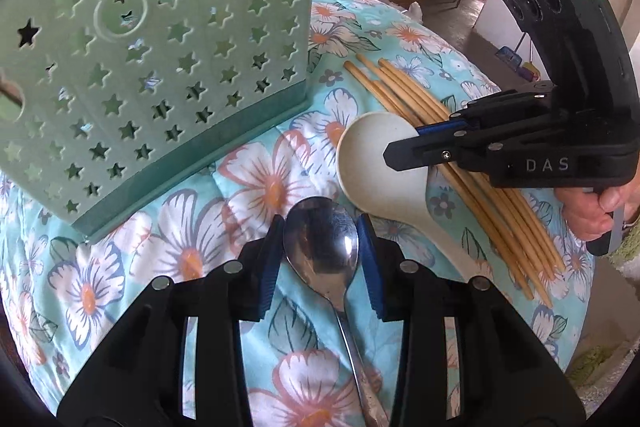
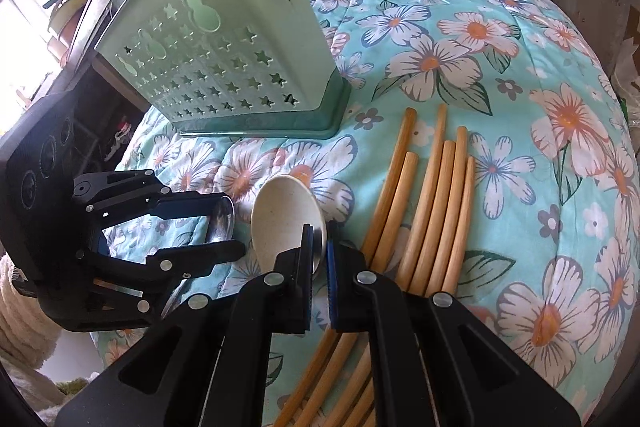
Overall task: Organize utensils
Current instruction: 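Grasp a second metal spoon with the left tool while the right tool grasps another white spoon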
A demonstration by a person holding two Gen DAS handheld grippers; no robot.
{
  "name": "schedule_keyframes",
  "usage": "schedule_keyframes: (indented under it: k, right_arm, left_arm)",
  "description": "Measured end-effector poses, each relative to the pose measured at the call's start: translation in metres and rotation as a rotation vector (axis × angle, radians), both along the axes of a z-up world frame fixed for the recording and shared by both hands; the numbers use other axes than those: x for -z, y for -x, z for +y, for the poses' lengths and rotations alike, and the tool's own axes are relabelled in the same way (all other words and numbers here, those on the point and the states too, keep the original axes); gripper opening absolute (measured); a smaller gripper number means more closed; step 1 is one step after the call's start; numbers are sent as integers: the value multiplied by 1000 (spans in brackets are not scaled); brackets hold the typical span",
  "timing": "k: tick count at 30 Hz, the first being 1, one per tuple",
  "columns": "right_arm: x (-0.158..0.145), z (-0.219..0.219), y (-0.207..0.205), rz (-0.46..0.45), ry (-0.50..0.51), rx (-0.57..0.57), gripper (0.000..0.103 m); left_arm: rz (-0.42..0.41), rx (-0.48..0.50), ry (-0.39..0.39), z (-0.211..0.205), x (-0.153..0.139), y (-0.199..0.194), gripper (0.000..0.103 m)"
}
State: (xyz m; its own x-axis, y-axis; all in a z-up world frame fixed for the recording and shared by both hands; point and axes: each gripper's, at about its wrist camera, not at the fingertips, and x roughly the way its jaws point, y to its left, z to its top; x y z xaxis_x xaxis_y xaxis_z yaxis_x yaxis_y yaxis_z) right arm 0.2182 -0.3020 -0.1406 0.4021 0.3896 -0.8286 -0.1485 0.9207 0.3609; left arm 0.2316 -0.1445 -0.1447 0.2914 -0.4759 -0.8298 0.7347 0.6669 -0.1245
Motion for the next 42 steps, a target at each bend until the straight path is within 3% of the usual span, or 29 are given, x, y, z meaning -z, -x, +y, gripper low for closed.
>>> schedule_keyframes:
  k: [5,9,10,12,14,21,28,32,38,42]
  right_arm:
    - [-2,16,8,13,12,-54,7]
    - [-3,28,7,26,32,-98,11]
    - [-3,31,7,33,35,-114,13]
    - [-5,37,6,41,49,-133,31]
    - [-7,40,5,40,62,-148,38]
    - [-9,43,-4,34,77,-156,39]
    - [-7,35,-14,27,83,-159,37]
    - [-5,37,-16,32,99,-169,25]
    - [-6,45,-13,19,124,-170,9]
    - [-13,46,-10,1,139,-162,6]
  left_arm:
    - [4,-156,-43,36,3,5,35]
    - [59,-283,17,72,3,6,36]
    - [65,-296,32,78,3,6,36]
    - [81,-310,51,88,2,5,36]
    - [105,-310,71,97,1,3,36]
    - [109,-297,93,112,-7,0,37]
    - [111,-244,78,107,-4,-5,34]
    - [109,-220,64,94,-1,-7,23]
    - [38,-204,3,73,1,1,12]
    - [34,-223,6,71,-1,3,8]
